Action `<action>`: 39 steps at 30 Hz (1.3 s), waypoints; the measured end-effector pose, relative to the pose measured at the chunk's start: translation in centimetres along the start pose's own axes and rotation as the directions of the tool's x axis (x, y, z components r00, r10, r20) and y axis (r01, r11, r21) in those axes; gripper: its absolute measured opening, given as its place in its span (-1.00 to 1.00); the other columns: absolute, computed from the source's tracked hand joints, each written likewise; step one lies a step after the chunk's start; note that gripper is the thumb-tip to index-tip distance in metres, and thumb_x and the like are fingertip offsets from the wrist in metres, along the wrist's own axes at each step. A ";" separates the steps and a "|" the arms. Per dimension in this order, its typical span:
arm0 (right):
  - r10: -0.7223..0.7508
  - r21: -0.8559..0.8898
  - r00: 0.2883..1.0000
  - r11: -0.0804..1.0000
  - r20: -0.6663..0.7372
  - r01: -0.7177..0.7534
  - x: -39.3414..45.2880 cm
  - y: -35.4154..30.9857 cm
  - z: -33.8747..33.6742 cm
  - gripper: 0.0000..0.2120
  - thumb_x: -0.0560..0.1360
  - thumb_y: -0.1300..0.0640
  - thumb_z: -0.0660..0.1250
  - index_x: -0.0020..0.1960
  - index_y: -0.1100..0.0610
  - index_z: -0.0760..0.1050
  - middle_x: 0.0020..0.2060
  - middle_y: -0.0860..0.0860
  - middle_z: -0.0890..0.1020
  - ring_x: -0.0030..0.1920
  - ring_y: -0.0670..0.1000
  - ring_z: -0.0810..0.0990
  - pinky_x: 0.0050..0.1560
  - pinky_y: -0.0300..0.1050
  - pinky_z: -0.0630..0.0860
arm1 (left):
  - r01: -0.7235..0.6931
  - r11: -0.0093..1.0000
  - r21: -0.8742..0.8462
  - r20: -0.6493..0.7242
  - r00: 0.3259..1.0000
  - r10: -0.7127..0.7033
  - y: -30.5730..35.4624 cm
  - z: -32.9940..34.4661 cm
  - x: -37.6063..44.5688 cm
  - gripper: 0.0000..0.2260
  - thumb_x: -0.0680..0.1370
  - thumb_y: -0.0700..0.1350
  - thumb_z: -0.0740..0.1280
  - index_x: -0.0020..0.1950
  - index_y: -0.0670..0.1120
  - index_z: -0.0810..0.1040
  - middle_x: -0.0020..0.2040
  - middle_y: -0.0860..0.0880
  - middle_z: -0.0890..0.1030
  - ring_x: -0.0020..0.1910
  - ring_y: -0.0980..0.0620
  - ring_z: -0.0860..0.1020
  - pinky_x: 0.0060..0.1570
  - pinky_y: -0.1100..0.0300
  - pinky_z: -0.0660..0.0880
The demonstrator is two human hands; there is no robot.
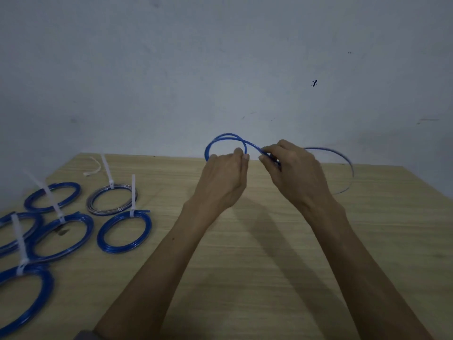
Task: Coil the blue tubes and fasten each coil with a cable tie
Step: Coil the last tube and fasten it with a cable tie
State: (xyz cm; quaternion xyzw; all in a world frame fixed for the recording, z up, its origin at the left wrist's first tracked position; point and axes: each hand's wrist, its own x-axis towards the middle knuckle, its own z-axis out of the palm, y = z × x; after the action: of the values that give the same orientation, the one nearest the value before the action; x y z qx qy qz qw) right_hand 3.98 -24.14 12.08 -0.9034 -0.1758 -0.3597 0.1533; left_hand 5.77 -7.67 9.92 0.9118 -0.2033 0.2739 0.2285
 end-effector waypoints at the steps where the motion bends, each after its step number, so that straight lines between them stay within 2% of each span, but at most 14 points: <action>1: -0.015 0.064 0.999 0.998 0.031 0.013 -0.1 -0.2 0.2 -0.79 0.62 0.08 0.32 0.17 0.13 0.63 -0.10 0.00 0.65 -0.21 0.04 0.58 -0.17 0.01 0.54 | 0.024 0.999 -0.034 -0.001 1.000 -0.024 -0.5 -0.2 0.1 -0.72 0.74 -0.03 -0.04 -0.06 -0.07 0.35 -0.39 0.06 0.41 -0.46 0.05 0.31 -0.14 0.00 0.29; 3: -0.043 0.176 0.999 0.983 -0.002 0.043 -0.2 -0.7 0.6 -0.81 0.61 0.15 0.33 0.17 0.16 0.63 -0.14 0.01 0.67 -0.27 -0.05 0.51 -0.16 -0.02 0.54 | 0.031 0.998 -0.049 0.000 1.000 -0.031 -1.1 -0.4 0.3 -0.71 0.73 -0.02 -0.05 -0.07 -0.07 0.36 -0.38 0.05 0.42 -0.42 0.02 0.34 -0.13 0.01 0.28; 5: -0.028 0.197 0.988 0.979 -0.152 0.058 -0.2 -0.8 1.1 -0.85 0.58 0.21 0.35 0.12 0.19 0.64 -0.17 0.01 0.68 -0.31 -0.11 0.46 -0.20 -0.10 0.51 | -0.002 1.000 0.006 0.015 1.000 0.002 -0.9 -0.1 0.1 -0.71 0.73 -0.02 -0.04 -0.09 -0.05 0.35 -0.31 0.02 0.45 -0.32 -0.04 0.36 -0.07 -0.01 0.31; 7: 0.031 0.174 0.967 0.985 -0.254 0.014 -0.1 -0.6 1.4 -0.85 0.57 0.24 0.36 0.11 0.19 0.65 -0.21 0.03 0.66 -0.33 -0.10 0.46 -0.25 -0.14 0.47 | -0.018 0.999 0.043 0.075 0.997 0.015 -0.1 0.5 -0.4 -0.73 0.72 0.00 -0.03 -0.08 -0.03 0.35 -0.25 0.02 0.46 -0.25 -0.04 0.36 -0.06 0.02 0.26; 9: 0.063 0.160 0.956 0.987 -0.285 -0.017 -0.2 -0.1 1.4 -0.84 0.56 0.24 0.37 0.12 0.17 0.66 -0.28 0.04 0.62 -0.37 -0.04 0.48 -0.29 -0.12 0.45 | -0.039 0.998 0.042 0.107 0.994 0.034 0.2 1.0 -0.6 -0.73 0.72 0.00 -0.03 -0.05 -0.03 0.37 -0.23 0.02 0.45 -0.22 -0.03 0.34 -0.07 0.05 0.19; 13: 0.041 0.145 0.955 0.989 -0.294 0.002 -0.6 0.3 1.4 -0.83 0.56 0.22 0.38 0.11 0.16 0.68 -0.31 0.03 0.59 -0.39 -0.03 0.47 -0.30 -0.16 0.42 | 0.006 1.000 -0.007 0.104 0.995 -0.006 -0.5 0.9 -0.5 -0.69 0.73 -0.02 -0.04 -0.06 -0.07 0.40 -0.26 0.02 0.47 -0.23 -0.05 0.40 0.01 0.01 0.29; 18: 0.006 0.132 0.962 0.991 -0.273 0.031 -0.7 -0.4 1.9 -0.82 0.55 0.22 0.40 0.13 0.17 0.68 -0.31 0.03 0.58 -0.39 -0.02 0.48 -0.32 -0.14 0.46 | 0.099 0.988 -0.116 0.114 0.990 -0.086 -0.5 0.0 -0.3 -0.68 0.73 -0.03 -0.05 -0.10 -0.09 0.38 -0.36 0.06 0.39 -0.27 -0.08 0.42 0.08 -0.05 0.33; 20: 0.003 0.160 0.971 0.986 -0.239 0.036 -0.8 -0.5 2.2 -0.80 0.57 0.19 0.37 0.17 0.15 0.66 -0.28 0.01 0.55 -0.36 -0.04 0.46 -0.30 -0.14 0.44 | 0.158 0.955 -0.252 0.121 0.984 -0.130 -0.5 -0.3 -0.1 -0.67 0.74 -0.02 -0.05 -0.09 -0.09 0.39 -0.38 0.05 0.40 -0.29 -0.02 0.46 0.13 -0.04 0.33; 22: 0.006 0.247 0.982 0.968 -0.188 0.041 -1.0 -1.1 2.6 -0.77 0.61 0.18 0.33 0.22 0.17 0.63 -0.25 -0.02 0.51 -0.32 -0.08 0.43 -0.24 -0.19 0.41 | 0.239 0.863 -0.444 0.130 0.971 -0.202 -0.4 -0.9 -0.1 -0.67 0.74 0.00 -0.04 -0.11 -0.05 0.38 -0.33 0.05 0.42 -0.31 0.15 0.44 0.08 0.03 0.32; 24: 0.042 0.352 0.984 0.936 -0.174 0.022 -0.9 -1.7 2.6 -0.77 0.63 0.21 0.28 0.24 0.20 0.60 -0.20 0.00 0.56 -0.25 -0.13 0.44 -0.16 -0.30 0.39 | 0.252 0.830 -0.498 0.128 0.968 -0.217 -0.4 -1.6 -0.1 -0.65 0.74 0.02 -0.03 -0.13 -0.03 0.40 -0.27 -0.01 0.49 -0.26 0.15 0.44 0.07 0.06 0.34; 27: 0.195 0.497 0.962 0.864 -0.193 -0.075 -0.4 -2.1 1.8 -0.76 0.65 0.20 0.25 0.25 0.18 0.60 -0.09 0.04 0.64 -0.14 -0.11 0.54 -0.09 -0.38 0.42 | 0.113 0.953 -0.280 0.124 0.989 -0.081 -0.6 -1.4 0.1 -0.61 0.74 -0.02 -0.03 -0.13 -0.07 0.47 -0.32 0.05 0.48 -0.23 0.03 0.45 0.19 -0.04 0.33; 30: 0.285 0.543 0.946 0.824 -0.157 -0.158 -0.1 -1.5 1.2 -0.75 0.66 0.16 0.26 0.28 0.13 0.61 -0.10 0.08 0.64 -0.11 -0.06 0.56 -0.10 -0.33 0.46 | 0.008 0.996 -0.088 0.138 0.990 0.004 -0.2 -0.6 0.0 -0.67 0.73 -0.02 -0.04 -0.14 -0.04 0.38 -0.33 0.07 0.39 -0.21 -0.05 0.40 0.11 -0.10 0.32; 34: 0.295 0.519 0.947 0.833 -0.126 -0.190 -0.4 -0.8 1.4 -0.75 0.65 0.14 0.27 0.28 0.09 0.62 -0.16 0.08 0.62 -0.15 -0.06 0.53 -0.14 -0.40 0.41 | -0.004 0.998 -0.064 0.100 0.995 0.011 -0.9 -0.1 -0.2 -0.69 0.73 -0.02 -0.04 -0.14 -0.02 0.35 -0.32 0.06 0.39 -0.22 -0.05 0.38 0.07 -0.07 0.32; 39: 0.260 0.502 0.960 0.847 -0.105 -0.175 -0.6 -1.3 1.7 -0.74 0.65 0.15 0.28 0.29 0.11 0.61 -0.21 0.04 0.58 -0.20 -0.09 0.50 -0.16 -0.41 0.39 | 0.063 0.979 -0.193 0.118 0.992 -0.041 -0.9 -0.4 -0.1 -0.65 0.73 -0.01 -0.05 -0.17 -0.06 0.35 -0.36 0.08 0.37 -0.26 -0.02 0.37 0.14 -0.06 0.32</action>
State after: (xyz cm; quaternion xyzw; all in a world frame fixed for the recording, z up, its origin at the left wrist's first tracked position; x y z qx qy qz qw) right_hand 4.00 -22.39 10.67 -0.8157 -0.1434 -0.3591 0.4302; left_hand 5.92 -6.68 9.89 0.9039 -0.2181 0.1941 0.3126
